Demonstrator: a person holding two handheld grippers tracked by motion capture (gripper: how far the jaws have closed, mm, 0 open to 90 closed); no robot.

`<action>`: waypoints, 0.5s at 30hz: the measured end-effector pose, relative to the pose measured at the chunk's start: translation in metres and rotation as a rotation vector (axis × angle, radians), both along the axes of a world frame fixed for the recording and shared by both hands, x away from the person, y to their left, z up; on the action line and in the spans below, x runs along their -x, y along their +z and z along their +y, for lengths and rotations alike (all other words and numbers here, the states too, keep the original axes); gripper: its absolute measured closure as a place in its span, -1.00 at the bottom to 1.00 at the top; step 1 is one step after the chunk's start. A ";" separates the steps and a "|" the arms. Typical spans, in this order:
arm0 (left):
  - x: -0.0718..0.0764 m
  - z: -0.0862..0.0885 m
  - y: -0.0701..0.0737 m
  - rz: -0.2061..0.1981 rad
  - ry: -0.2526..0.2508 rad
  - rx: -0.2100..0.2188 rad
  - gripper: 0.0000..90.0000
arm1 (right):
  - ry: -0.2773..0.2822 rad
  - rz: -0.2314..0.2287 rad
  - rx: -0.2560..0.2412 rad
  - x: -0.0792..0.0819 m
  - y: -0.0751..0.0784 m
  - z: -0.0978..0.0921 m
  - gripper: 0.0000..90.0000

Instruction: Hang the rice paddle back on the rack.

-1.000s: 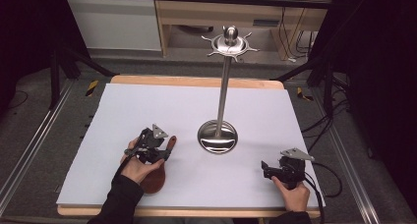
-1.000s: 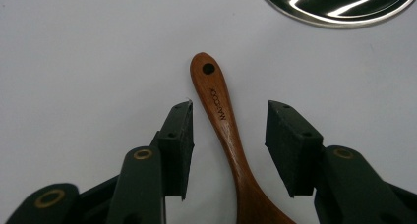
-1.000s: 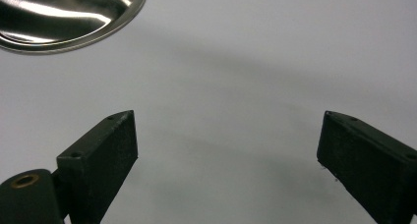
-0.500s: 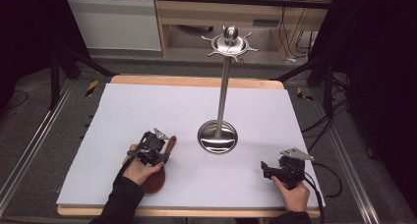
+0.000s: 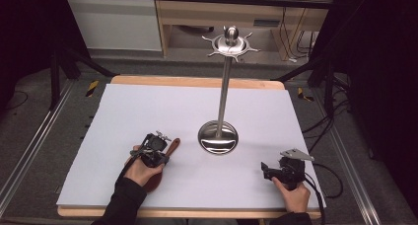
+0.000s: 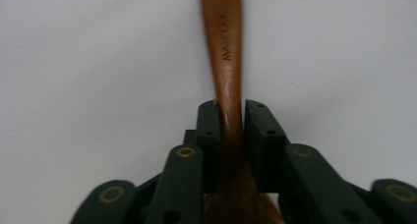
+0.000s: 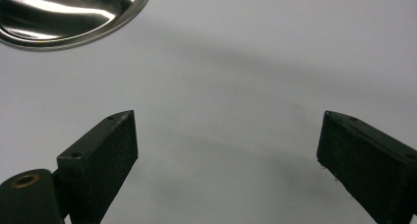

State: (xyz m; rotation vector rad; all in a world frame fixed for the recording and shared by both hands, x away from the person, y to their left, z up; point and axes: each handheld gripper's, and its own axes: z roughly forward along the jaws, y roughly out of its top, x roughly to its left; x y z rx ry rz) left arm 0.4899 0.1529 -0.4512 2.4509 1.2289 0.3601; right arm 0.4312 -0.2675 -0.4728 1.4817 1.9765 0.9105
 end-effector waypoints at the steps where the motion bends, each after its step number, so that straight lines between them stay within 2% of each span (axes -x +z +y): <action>1: 0.000 0.000 0.000 0.000 0.000 0.000 0.72 | 0.000 0.000 0.000 0.000 0.000 0.000 -0.80; 4: 0.002 0.002 0.001 0.003 -0.019 -0.019 0.72 | -0.008 0.007 -0.009 0.000 0.000 0.000 -0.80; 11: 0.000 0.005 0.005 0.015 -0.053 -0.037 0.58 | -0.004 0.010 -0.010 0.000 0.000 0.000 -0.80; 15: -0.001 0.005 0.007 0.032 -0.070 -0.044 0.59 | -0.001 0.015 -0.016 0.000 0.000 0.001 -0.80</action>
